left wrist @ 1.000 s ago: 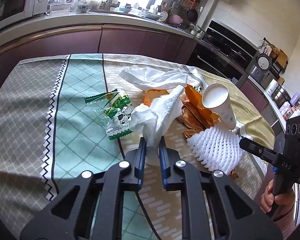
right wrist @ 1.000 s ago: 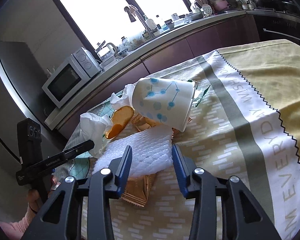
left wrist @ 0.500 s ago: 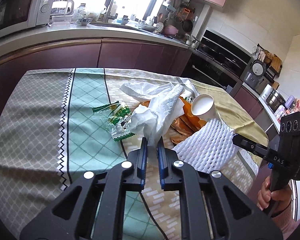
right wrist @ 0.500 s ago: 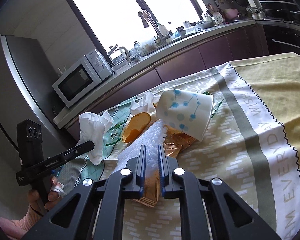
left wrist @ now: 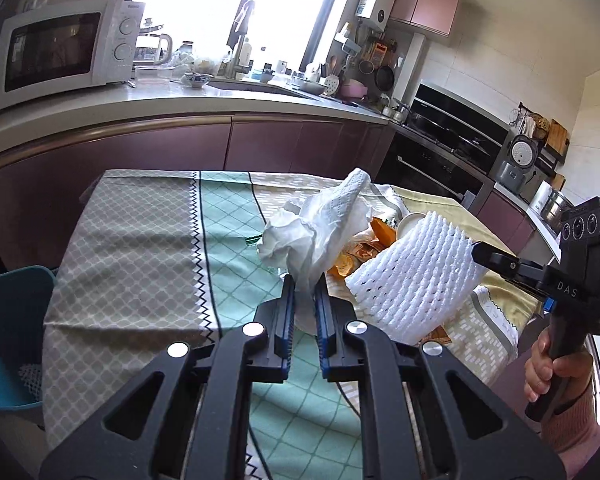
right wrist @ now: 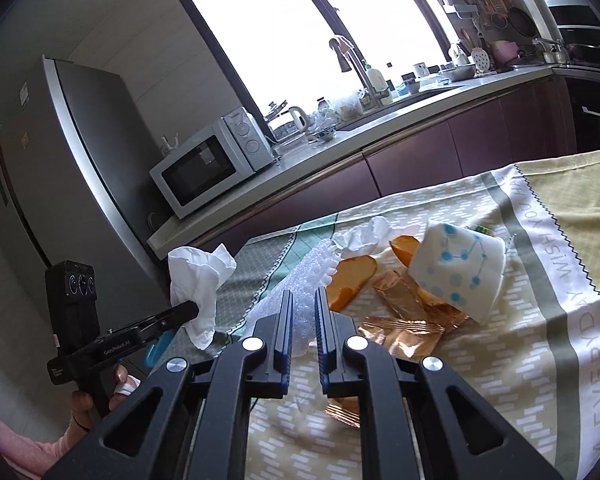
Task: Collect trash
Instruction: 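Carry the tissue and net over the teal bin and open both tools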
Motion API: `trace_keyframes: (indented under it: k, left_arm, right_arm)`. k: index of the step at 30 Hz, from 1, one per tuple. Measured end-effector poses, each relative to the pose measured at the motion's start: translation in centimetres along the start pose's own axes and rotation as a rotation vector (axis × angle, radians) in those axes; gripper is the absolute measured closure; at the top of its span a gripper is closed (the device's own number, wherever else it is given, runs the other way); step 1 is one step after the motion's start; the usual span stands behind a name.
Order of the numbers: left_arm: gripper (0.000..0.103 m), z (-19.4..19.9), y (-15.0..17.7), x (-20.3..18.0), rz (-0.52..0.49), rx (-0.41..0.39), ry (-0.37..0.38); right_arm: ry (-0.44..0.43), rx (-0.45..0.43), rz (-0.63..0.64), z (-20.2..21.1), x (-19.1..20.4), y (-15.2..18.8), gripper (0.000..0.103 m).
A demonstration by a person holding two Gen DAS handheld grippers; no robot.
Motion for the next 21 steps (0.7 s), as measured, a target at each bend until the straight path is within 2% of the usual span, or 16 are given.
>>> trace_keyframes:
  k: [8,21]
  left_arm:
    - [0.093,6.0,-0.5,5.6,0.025,-0.064,-0.118]
    - [0.093,14.7,-1.5,18.4,0.131,-0.154,-0.371]
  right_arm:
    - [-0.126,0.022,0.062,-4.1,5.4,-1.0,0.093]
    - [-0.325,0.115,0.177,-13.1,16.2,-1.6,0.093]
Point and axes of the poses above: each gripper's, at about its wrist camera, not at the fingertips, and z roughly against the way its jaws point, x to its left, y to its underside, the point moved 7 cm from there along -z, roughly the way its jaws point, and after that the axes turned 8 degrees about z, right-handed, at the moved point
